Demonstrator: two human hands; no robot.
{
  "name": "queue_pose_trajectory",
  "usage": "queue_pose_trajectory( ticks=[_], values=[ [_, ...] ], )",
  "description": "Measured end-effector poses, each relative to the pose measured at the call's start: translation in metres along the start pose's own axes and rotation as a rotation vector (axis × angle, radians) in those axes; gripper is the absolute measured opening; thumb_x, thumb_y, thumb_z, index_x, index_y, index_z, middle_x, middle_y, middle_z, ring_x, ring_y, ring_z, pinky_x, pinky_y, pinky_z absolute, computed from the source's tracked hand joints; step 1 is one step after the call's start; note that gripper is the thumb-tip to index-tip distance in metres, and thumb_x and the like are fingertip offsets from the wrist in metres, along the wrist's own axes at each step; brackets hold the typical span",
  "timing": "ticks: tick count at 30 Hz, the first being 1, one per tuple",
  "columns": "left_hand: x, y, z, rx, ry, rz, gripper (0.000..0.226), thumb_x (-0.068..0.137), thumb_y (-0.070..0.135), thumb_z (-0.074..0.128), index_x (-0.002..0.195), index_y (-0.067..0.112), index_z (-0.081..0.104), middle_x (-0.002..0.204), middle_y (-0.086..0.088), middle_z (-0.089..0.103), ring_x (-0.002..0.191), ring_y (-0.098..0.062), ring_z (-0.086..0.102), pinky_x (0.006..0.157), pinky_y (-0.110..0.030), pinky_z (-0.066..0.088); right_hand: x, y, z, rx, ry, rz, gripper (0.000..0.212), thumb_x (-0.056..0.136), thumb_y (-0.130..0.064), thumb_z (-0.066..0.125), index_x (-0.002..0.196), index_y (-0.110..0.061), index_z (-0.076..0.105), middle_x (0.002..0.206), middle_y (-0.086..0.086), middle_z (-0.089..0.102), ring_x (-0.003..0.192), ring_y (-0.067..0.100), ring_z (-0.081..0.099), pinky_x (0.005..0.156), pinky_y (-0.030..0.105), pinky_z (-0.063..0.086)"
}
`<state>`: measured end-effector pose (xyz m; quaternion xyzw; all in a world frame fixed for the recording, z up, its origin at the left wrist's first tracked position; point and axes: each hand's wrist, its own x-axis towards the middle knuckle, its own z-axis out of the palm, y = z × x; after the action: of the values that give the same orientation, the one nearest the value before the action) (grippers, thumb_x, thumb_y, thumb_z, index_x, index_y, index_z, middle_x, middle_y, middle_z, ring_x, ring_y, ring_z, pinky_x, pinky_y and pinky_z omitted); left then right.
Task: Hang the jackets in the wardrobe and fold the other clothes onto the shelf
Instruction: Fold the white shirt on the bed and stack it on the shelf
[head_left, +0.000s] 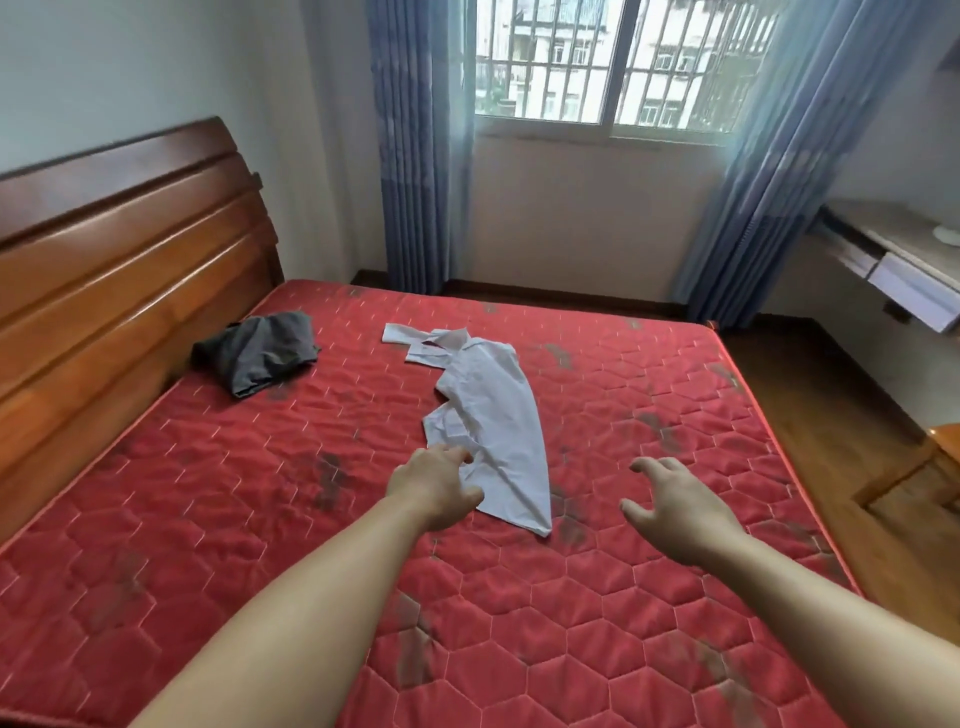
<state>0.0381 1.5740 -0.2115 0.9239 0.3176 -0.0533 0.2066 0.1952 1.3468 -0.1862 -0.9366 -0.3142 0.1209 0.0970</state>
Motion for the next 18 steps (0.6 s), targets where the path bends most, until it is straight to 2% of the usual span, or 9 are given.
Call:
queue_pose_trajectory(
  ticks=[7, 11, 18],
  values=[
    [0.084, 0.004, 0.008, 0.033, -0.042, -0.053, 0.052, 0.087, 0.046, 0.053, 0.136, 0.033, 0.046, 0.137, 0.003, 0.048, 0.127, -0.021, 0.044, 0.099, -0.039, 0.043, 0.100, 0.016, 0.018, 0.024, -0.083, -0.013, 0.055, 0.090, -0.044, 0.055, 0.140, -0.025, 0.042, 0.142, -0.001, 0.042, 0.121, 0.020, 0.053, 0.098, 0.040, 0.046],
    [0.113, -0.005, 0.019, 0.033, -0.040, -0.172, 0.053, 0.088, 0.051, 0.051, 0.137, 0.031, 0.045, 0.136, 0.002, 0.048, 0.127, -0.023, 0.044, 0.101, -0.041, 0.043, 0.168, 0.017, 0.035, 0.043, -0.144, -0.067, 0.057, 0.090, -0.043, 0.053, 0.141, -0.022, 0.040, 0.144, 0.000, 0.042, 0.119, 0.021, 0.054, 0.096, 0.039, 0.047],
    [0.169, -0.035, 0.081, 0.003, -0.117, -0.312, 0.052, 0.087, 0.047, 0.052, 0.137, 0.031, 0.045, 0.134, 0.004, 0.051, 0.125, -0.021, 0.047, 0.101, -0.040, 0.043, 0.256, 0.016, 0.110, 0.043, -0.302, -0.111, 0.061, 0.090, -0.041, 0.053, 0.144, -0.020, 0.037, 0.146, 0.003, 0.039, 0.125, 0.024, 0.051, 0.098, 0.041, 0.046]
  ],
)
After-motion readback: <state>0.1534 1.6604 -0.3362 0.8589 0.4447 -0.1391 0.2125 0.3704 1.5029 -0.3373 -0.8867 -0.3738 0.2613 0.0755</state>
